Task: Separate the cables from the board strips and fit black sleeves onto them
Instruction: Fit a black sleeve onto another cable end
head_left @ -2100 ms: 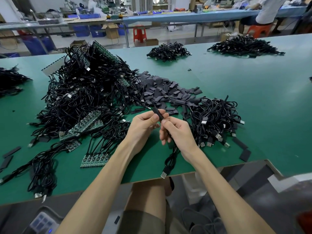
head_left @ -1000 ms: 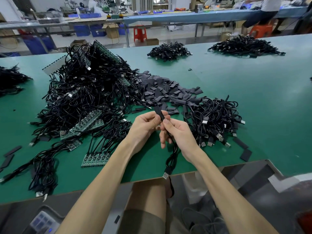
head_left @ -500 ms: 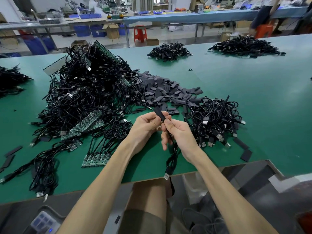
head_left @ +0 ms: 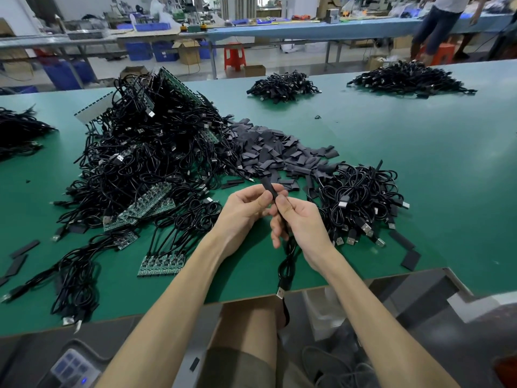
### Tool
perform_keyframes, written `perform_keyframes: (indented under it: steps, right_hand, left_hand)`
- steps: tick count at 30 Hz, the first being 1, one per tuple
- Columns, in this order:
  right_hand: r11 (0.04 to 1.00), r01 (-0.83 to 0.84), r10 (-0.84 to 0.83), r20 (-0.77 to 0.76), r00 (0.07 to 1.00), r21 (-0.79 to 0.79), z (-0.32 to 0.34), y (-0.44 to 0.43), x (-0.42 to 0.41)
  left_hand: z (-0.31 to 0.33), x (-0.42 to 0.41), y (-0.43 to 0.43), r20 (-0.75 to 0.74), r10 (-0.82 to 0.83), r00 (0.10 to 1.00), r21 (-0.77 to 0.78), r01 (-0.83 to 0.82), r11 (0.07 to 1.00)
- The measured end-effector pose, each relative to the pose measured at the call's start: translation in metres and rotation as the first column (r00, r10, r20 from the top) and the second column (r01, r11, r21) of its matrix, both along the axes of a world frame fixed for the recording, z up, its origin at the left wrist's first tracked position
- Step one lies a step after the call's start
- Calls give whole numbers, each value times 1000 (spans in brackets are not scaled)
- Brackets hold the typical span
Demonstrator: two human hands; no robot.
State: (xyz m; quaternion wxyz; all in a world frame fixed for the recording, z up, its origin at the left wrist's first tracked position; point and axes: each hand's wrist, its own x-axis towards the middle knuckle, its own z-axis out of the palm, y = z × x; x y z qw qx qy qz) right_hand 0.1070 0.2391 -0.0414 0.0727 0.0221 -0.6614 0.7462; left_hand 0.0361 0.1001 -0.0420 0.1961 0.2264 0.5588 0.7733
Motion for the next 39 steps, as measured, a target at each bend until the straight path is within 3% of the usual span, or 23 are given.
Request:
perform_keyframes:
  steps: [24, 39]
  right_hand:
    - [1000, 6, -6, -14, 1000, 15, -2, 1, -1]
    - [968, 28, -4, -96, 995, 251, -9, 0, -7]
  left_hand:
    - [2, 2, 1, 54, 83, 995, -20, -82, 996]
    - [5, -4, -3, 145, 251, 957, 128, -270, 954]
